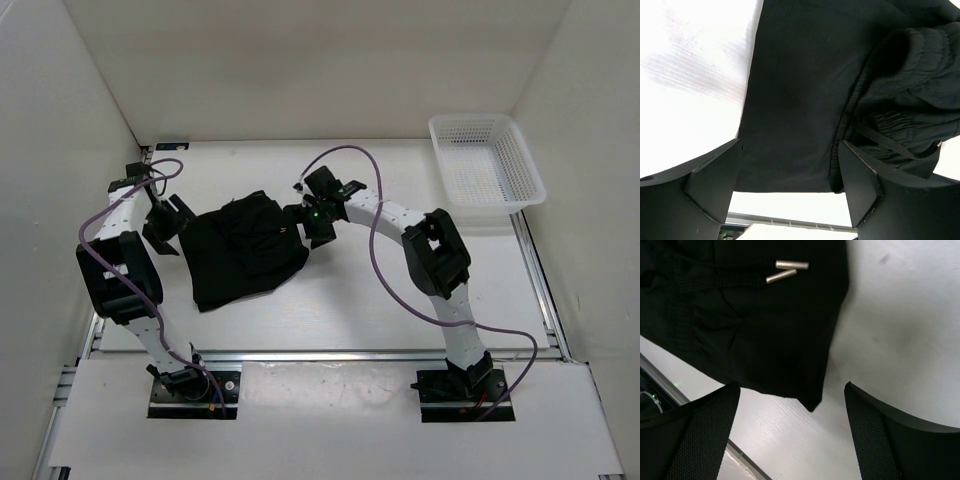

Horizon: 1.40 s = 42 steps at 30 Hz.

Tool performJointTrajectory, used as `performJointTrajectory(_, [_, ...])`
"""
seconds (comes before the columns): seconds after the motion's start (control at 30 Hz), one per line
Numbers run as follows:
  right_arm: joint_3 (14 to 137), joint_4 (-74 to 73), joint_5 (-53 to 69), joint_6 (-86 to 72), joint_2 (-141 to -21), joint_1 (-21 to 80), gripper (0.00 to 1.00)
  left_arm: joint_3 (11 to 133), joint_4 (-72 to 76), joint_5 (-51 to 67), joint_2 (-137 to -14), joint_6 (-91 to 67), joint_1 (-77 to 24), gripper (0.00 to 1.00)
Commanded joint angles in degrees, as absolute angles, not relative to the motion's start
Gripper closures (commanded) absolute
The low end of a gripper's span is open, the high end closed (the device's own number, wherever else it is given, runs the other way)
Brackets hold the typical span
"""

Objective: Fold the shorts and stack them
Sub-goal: Fold the shorts

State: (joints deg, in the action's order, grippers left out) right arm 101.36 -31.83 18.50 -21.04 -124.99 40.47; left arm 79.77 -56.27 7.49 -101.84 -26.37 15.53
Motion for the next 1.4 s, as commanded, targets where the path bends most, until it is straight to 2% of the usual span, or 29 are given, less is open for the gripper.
performJointTrajectory(0.0, [100.72, -27.87, 23.55, -22.24, -125.51, 41.57, 0.13, 79.1, -55.02, 7.9, -100.28, -25.93, 15.38, 0.12])
performJointTrajectory(0.13, [100.2, -26.38, 24.17, -22.94, -127.26, 42.1, 0.26, 79.1, -55.02, 7.91, -100.28, -25.93, 15.38, 0.13])
performJointTrajectory(0.2, [99.5, -25.67, 24.17, -23.72, -127.27, 42.1, 0.51, 79.1, -55.02, 7.91, -100.28, -25.93, 15.38, 0.13])
performJointTrajectory(0.23, [98.97, -24.71, 23.56, -24.77, -127.27, 42.1, 0.79, 79.1, -55.02, 7.91, -100.28, -25.93, 15.38, 0.13])
performJointTrajectory(0.3, [95.74, -23.3, 20.68, -27.32, -124.82, 41.58, 0.99, 79.1, -55.02, 7.91, -100.28, -25.4, 15.38, 0.13])
performJointTrajectory(0.47, [85.36, -18.55, 14.87, -31.19, -116.92, 37.62, 0.99, 79.1, -55.02, 9.48, -99.76, -24.26, 14.06, 0.13])
performJointTrajectory(0.6, [71.76, -18.02, 8.71, -31.9, -108.47, 32.63, 0.99, 79.1, -55.02, 10.63, -99.76, -23.12, 11.26, 0.15])
performJointTrajectory(0.77, [63.2, -20.81, 2.13, -28.66, -98.46, 27.69, 0.99, 81.64, -55.02, 10.63, -100.54, -24.34, 2.58, 0.15])
performJointTrajectory(0.83, [63.19, -23.19, -1.65, -27.17, -96.6, 27.69, 0.79, 82.79, -55.02, 10.63, -101.16, -24.96, 0.01, 0.15])
performJointTrajectory(0.9, [63.19, -26.62, -5.08, -25.14, -93.79, 27.69, 0.68, 84.54, -55.54, 10.63, -101.78, -25.58, -3.33, 0.15])
performJointTrajectory(0.93, [64.93, -27.76, -8.23, -25.14, -92.82, 27.69, 0.46, 85.07, -55.55, 10.63, -101.78, -26.1, -4.12, 0.15])
performJointTrajectory(1.03, [68.19, -32.51, -13.43, -23.82, -90.35, 30.14, 0.23, 86.21, -56.07, 9.58, -102.3, -26.1, -5.97, 0.15])
performJointTrajectory(1.07, [70.99, -33.65, -14.84, -23.82, -89.74, 31.97, 0.19, 86.22, -56.07, 8.88, -102.3, -26.1, -5.98, 0.15])
performJointTrajectory(1.2, [79.24, -38.14, -16.36, -25.74, -92.98, 36.73, 0.19, 83.42, -56.07, 7.04, -101.17, -27.24, -5.98, 0.15])
performJointTrajectory(1.37, [91.3, -42.71, -13.02, -31.54, -103.78, 43.58, 0.23, 74.63, -52.83, 8.42, -98.88, -29.0, -5.98, 0.16])
